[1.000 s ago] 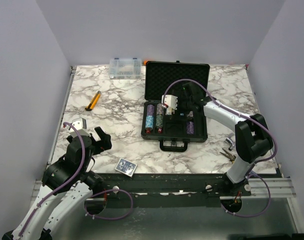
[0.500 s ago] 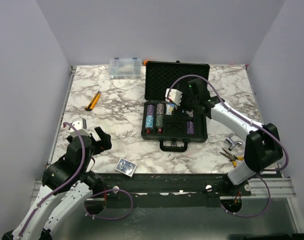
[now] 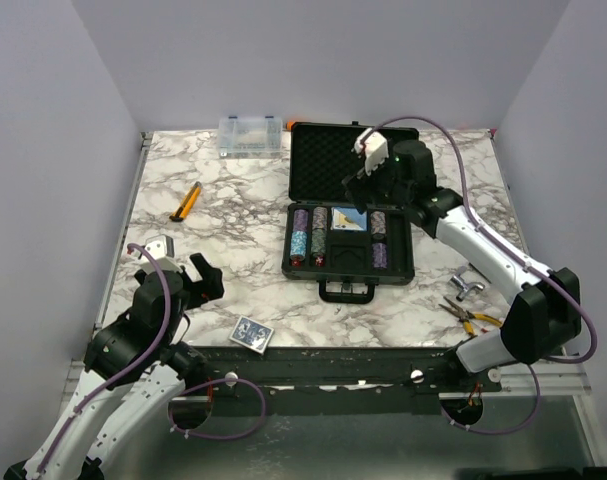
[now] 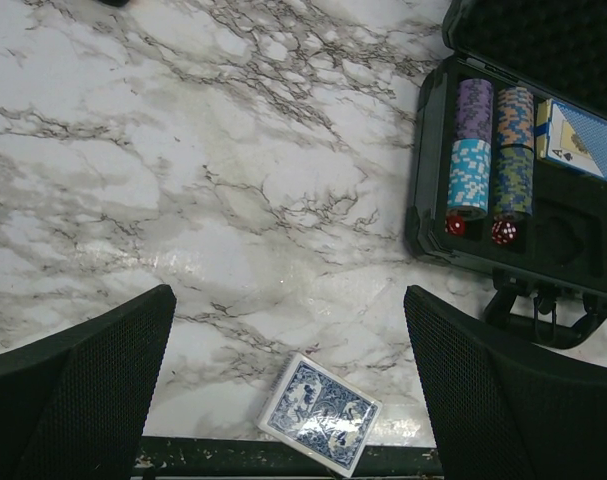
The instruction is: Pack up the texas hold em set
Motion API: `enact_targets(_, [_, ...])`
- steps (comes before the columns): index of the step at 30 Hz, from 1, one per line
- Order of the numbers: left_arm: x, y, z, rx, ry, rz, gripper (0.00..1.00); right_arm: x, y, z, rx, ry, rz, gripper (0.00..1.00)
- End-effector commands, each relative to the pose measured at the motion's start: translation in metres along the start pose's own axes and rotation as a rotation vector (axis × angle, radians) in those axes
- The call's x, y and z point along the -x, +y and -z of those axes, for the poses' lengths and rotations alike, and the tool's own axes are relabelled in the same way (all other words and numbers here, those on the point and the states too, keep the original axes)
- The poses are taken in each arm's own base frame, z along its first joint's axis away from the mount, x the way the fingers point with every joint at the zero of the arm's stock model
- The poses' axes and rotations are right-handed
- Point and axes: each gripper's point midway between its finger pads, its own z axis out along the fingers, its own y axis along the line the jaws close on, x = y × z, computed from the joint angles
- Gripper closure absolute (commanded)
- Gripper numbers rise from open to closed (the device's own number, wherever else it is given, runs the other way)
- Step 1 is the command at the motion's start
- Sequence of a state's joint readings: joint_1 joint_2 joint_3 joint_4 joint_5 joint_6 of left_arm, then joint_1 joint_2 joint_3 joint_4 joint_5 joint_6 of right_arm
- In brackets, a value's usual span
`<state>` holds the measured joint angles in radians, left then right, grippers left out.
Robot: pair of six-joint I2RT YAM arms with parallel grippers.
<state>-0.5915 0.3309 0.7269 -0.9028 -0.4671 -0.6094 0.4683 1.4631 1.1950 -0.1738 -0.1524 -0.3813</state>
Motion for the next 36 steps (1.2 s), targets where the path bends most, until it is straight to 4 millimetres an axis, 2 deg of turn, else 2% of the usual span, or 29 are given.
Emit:
enact_targets(1, [-0.006,-0.006,-0.003,-0.028,0.025,-0.027,0.05,0.033,-0.008,0.005,-0.06,-0.045,-0.308,0.0])
enact_targets(4, [-0.006,-0.007,-0.004,-0.03,0.026,-0.029,0.05,0.038,0.008,0.006,-0.007,-0.072,-0.498,0.0])
enact_targets(7, [-0.006,-0.007,-0.004,-0.033,0.026,-0.029,0.05,0.032,0.007,0.009,-0.073,-0.097,-0.72,0.0])
enact_targets(12, [-0.005,-0.007,-0.003,-0.037,0.019,-0.027,0.05,-0.004,0.007,0.008,-0.201,-0.023,-0.947,0.04])
enact_targets(17, [-0.003,-0.007,-0.001,-0.041,0.009,-0.022,0.05,-0.029,0.02,-0.001,-0.204,0.095,-1.022,0.15])
enact_targets(23, [-0.004,-0.008,-0.002,-0.044,0.013,-0.027,0.05,-0.038,0.044,-0.017,-0.105,0.167,-1.089,0.37])
enact_targets(25, [-0.003,-0.008,-0.001,-0.047,0.011,-0.026,0.05,-0.044,0.049,-0.021,-0.096,0.195,-1.112,0.4])
enact_targets(29, [-0.003,-0.008,-0.001,-0.051,0.009,-0.025,0.05,-0.058,0.05,-0.029,-0.126,0.226,-1.135,0.45])
enact_targets(36, [-0.004,-0.009,-0.002,-0.049,0.016,-0.031,0.05,-0.069,0.045,-0.046,-0.176,0.255,-1.151,0.54])
